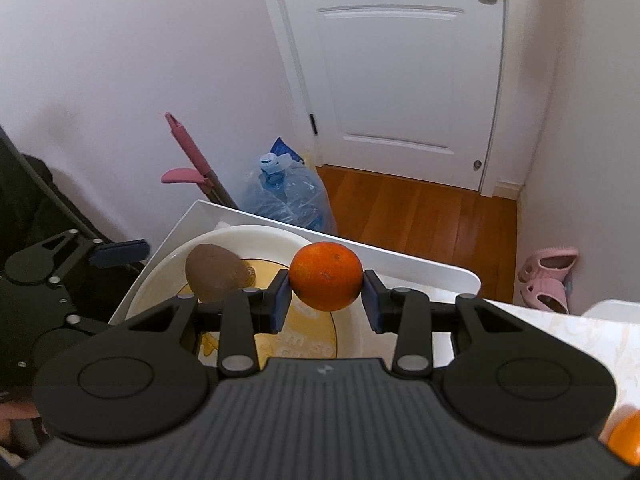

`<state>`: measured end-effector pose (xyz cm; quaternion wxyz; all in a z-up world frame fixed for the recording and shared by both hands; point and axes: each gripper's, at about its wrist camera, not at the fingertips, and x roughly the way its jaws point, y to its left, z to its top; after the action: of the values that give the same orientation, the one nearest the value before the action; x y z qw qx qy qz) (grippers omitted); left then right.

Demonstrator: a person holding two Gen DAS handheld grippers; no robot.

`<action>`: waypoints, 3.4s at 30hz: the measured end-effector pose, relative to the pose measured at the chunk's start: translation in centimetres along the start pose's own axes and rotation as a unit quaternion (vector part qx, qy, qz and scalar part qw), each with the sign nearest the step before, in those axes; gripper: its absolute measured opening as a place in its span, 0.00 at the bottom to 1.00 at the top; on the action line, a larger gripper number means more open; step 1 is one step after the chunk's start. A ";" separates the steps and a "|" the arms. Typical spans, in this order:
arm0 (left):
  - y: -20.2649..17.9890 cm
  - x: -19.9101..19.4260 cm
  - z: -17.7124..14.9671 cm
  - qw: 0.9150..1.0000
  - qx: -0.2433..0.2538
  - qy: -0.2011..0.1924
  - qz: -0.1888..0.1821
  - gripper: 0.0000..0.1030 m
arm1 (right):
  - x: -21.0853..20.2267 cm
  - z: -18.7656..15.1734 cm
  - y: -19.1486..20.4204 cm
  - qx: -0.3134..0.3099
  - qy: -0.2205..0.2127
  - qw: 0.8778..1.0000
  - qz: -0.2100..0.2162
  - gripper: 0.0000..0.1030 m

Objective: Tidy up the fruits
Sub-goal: 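Carry kiwi and tangerine into the duck bowl and open both tools, then grasp the large yellow apple with the left tool while the right tool grasps the green apple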

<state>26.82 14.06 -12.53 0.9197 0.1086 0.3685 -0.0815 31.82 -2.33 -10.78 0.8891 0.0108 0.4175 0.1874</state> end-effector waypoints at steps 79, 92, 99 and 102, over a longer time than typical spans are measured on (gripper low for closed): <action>-14.9 -11.9 -0.4 0.998 -0.027 -0.026 -0.051 1.00 | -21.0 -16.9 -11.3 0.050 -0.028 0.994 -0.091 1.00; -19.0 -4.6 1.8 0.990 0.071 0.015 -0.122 1.00 | -17.3 -19.5 -10.8 0.125 -0.002 0.985 -0.119 1.00; -20.3 -1.1 2.0 0.981 0.115 0.033 -0.154 0.98 | -15.1 -19.5 -10.1 0.150 0.006 0.980 -0.132 0.97; -20.4 0.0 2.0 0.977 0.125 0.040 -0.165 0.94 | -14.3 -19.5 -10.0 0.160 0.009 0.977 -0.138 0.94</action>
<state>23.43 -6.16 -13.95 0.8571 0.1634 0.4047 -0.2736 12.20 -19.18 -14.62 0.8891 0.0939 0.4480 -0.0060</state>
